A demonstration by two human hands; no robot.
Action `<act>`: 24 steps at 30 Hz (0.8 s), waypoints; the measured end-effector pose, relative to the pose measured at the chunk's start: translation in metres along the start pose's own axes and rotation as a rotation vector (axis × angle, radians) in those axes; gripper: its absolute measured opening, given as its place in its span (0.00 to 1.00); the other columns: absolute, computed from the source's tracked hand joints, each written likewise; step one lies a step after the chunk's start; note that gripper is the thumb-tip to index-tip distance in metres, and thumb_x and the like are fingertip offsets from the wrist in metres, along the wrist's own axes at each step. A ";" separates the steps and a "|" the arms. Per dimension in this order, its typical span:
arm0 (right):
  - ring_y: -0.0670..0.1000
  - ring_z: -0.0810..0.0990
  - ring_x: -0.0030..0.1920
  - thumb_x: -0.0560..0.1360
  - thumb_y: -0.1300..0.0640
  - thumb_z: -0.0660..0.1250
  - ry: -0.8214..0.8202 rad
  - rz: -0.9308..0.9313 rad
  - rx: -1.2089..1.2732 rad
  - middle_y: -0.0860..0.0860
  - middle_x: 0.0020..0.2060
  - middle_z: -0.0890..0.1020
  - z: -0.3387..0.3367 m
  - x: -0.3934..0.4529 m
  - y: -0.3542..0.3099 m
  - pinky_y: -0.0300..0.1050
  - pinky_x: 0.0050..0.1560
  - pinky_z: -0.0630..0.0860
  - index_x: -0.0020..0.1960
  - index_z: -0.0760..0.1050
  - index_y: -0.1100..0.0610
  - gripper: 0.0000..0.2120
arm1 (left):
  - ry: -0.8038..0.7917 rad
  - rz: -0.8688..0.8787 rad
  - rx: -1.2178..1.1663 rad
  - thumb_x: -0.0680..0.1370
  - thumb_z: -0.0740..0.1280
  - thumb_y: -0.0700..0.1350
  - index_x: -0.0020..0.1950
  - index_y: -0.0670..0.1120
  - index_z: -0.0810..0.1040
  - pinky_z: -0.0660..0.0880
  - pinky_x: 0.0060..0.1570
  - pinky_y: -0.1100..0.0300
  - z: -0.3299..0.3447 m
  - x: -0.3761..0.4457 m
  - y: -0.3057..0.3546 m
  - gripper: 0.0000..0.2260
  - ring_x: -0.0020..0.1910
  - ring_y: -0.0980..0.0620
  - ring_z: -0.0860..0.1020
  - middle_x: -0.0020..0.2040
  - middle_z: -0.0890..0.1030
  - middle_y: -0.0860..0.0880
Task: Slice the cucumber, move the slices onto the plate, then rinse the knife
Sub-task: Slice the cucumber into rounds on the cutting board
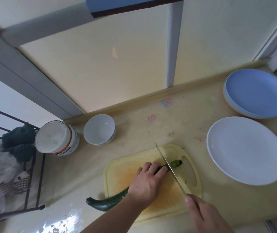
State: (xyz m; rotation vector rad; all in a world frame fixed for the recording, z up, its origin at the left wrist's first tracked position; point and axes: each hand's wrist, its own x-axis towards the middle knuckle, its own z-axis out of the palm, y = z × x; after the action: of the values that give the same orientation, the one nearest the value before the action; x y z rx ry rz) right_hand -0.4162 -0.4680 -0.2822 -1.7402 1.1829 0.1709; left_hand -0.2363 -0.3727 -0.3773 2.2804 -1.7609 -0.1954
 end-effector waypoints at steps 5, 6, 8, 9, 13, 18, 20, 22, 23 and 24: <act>0.47 0.81 0.47 0.64 0.21 0.43 -0.006 0.006 0.018 0.51 0.37 0.80 0.000 -0.002 -0.008 0.35 0.46 0.73 0.42 0.68 0.36 0.25 | 0.013 0.014 0.003 0.74 0.75 0.42 0.68 0.52 0.73 0.79 0.43 0.55 0.000 -0.001 0.000 0.24 0.52 0.47 0.76 0.60 0.77 0.50; 0.47 0.81 0.47 0.65 0.21 0.44 -0.007 0.002 0.019 0.50 0.37 0.80 0.001 0.000 -0.009 0.37 0.46 0.73 0.42 0.68 0.36 0.24 | 0.019 0.018 0.002 0.74 0.74 0.42 0.68 0.51 0.73 0.79 0.44 0.55 0.000 -0.001 0.000 0.24 0.53 0.47 0.76 0.61 0.77 0.50; 0.45 0.79 0.43 0.53 0.14 0.35 -0.007 0.002 -0.005 0.49 0.38 0.81 0.005 0.008 -0.007 0.36 0.44 0.71 0.44 0.71 0.37 0.41 | 0.023 0.030 0.008 0.76 0.71 0.43 0.69 0.51 0.73 0.78 0.44 0.55 0.000 -0.001 -0.001 0.21 0.53 0.47 0.75 0.61 0.77 0.50; 0.45 0.79 0.43 0.49 0.14 0.31 -0.004 -0.006 -0.011 0.49 0.39 0.82 0.007 0.013 -0.004 0.38 0.45 0.72 0.46 0.72 0.38 0.46 | 0.021 0.031 0.013 0.77 0.68 0.44 0.69 0.51 0.73 0.78 0.43 0.55 0.001 -0.001 -0.001 0.19 0.53 0.47 0.75 0.61 0.76 0.50; 0.46 0.80 0.44 0.53 0.15 0.33 -0.029 -0.029 0.019 0.52 0.43 0.84 0.011 0.020 -0.004 0.40 0.47 0.72 0.45 0.73 0.38 0.43 | 0.025 0.003 0.002 0.78 0.62 0.46 0.68 0.52 0.73 0.78 0.42 0.55 0.001 0.000 -0.001 0.17 0.50 0.47 0.75 0.58 0.77 0.50; 0.43 0.79 0.44 0.81 0.45 0.55 -0.023 -0.034 0.052 0.46 0.37 0.80 0.004 0.019 -0.008 0.41 0.47 0.69 0.48 0.77 0.43 0.12 | 0.026 -0.003 -0.003 0.74 0.75 0.45 0.66 0.51 0.74 0.80 0.41 0.55 -0.003 0.001 0.001 0.21 0.49 0.46 0.77 0.55 0.78 0.49; 0.40 0.78 0.38 0.81 0.48 0.55 -0.028 -0.035 0.051 0.46 0.34 0.80 0.002 0.019 -0.004 0.41 0.44 0.68 0.46 0.75 0.44 0.11 | 0.028 -0.009 0.007 0.74 0.76 0.45 0.66 0.52 0.74 0.80 0.41 0.55 -0.003 0.001 0.001 0.22 0.49 0.47 0.77 0.55 0.78 0.49; 0.40 0.78 0.36 0.81 0.48 0.56 -0.039 -0.036 0.046 0.48 0.31 0.81 0.003 0.017 -0.002 0.39 0.41 0.70 0.43 0.74 0.43 0.12 | 0.032 -0.009 0.008 0.74 0.76 0.45 0.66 0.52 0.74 0.80 0.40 0.55 -0.003 0.001 0.001 0.22 0.49 0.46 0.77 0.55 0.79 0.49; 0.41 0.78 0.34 0.81 0.48 0.56 -0.044 -0.045 0.051 0.47 0.28 0.80 0.004 0.015 -0.001 0.36 0.39 0.70 0.42 0.74 0.43 0.12 | 0.032 -0.010 0.003 0.74 0.76 0.44 0.66 0.51 0.73 0.80 0.40 0.55 -0.003 0.000 0.001 0.22 0.49 0.46 0.77 0.55 0.79 0.49; 0.41 0.78 0.32 0.81 0.48 0.56 -0.046 -0.065 0.048 0.45 0.26 0.80 0.005 0.013 0.000 0.33 0.36 0.70 0.42 0.74 0.43 0.12 | 0.031 -0.011 0.000 0.74 0.76 0.44 0.66 0.52 0.73 0.80 0.40 0.55 -0.003 0.000 0.001 0.22 0.49 0.46 0.77 0.55 0.79 0.49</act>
State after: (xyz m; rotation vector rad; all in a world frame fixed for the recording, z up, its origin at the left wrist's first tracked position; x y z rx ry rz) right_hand -0.4082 -0.4725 -0.2922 -1.7212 1.0876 0.1410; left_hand -0.2365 -0.3730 -0.3744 2.2810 -1.7335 -0.1612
